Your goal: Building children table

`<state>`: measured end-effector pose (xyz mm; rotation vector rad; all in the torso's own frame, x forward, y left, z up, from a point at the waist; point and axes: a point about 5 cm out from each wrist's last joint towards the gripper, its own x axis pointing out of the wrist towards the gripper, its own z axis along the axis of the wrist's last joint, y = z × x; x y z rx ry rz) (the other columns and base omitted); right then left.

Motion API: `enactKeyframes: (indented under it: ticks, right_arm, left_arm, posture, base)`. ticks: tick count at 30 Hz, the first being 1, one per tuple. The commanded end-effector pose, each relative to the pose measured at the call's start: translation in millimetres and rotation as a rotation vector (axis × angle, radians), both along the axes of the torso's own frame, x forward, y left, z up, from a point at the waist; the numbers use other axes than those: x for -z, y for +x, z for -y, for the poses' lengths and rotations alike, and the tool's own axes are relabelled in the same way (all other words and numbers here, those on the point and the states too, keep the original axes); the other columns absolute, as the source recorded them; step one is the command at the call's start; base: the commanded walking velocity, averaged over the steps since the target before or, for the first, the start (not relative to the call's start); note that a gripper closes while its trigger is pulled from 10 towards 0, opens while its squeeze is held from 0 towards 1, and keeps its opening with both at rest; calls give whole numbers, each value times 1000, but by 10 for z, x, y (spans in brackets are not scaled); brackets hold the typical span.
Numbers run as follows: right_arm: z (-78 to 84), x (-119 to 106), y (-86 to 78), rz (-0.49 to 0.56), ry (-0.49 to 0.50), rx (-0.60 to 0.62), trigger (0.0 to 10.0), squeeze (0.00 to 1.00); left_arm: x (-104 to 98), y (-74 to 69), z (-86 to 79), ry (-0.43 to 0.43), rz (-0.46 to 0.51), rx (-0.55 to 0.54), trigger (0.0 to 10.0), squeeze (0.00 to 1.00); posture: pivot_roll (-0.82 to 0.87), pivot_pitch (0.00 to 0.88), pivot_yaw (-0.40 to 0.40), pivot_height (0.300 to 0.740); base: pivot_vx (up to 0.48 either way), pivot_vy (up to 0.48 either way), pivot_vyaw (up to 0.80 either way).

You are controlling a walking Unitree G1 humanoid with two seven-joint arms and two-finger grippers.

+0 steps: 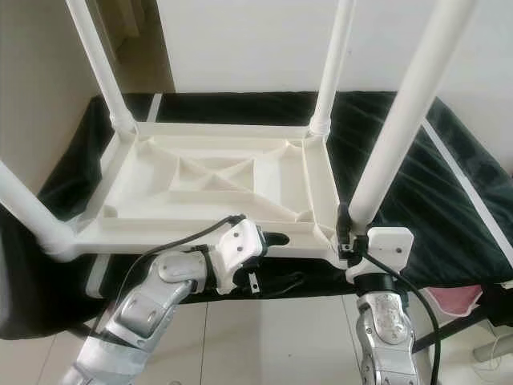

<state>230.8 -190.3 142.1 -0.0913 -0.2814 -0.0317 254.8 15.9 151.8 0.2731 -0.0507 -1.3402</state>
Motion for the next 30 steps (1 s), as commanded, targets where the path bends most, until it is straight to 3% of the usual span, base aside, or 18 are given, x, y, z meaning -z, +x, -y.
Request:
enactKeyframes:
  ticks: [1,9,16,30]
  right_arm:
    - [-59,300,-48,-147,-2,-35,10000,0]
    - [-39,456,-141,-190,-13,-32,10000,0]
    - [-25,494,-212,-172,95,5,10000,0]
    - [28,467,-79,-221,211,60,10000,0]
  left_arm:
    - [-16,9,21,-3,11,-14,10000,0]
    - [-14,14,15,-3,11,-19,10000,0]
    - [-18,11,8,-3,11,-13,10000,0]
    - [-21,5,2,5,13,-9,10000,0]
  posture:
    - [-65,38,7,740]
    - [-68,37,7,740]
    - [-72,37,16,740]
    - [-68,43,23,740]
  base:
    - [0,0,0]
    - [0,0,0]
    - [0,0,0]
    - [0,0,0]
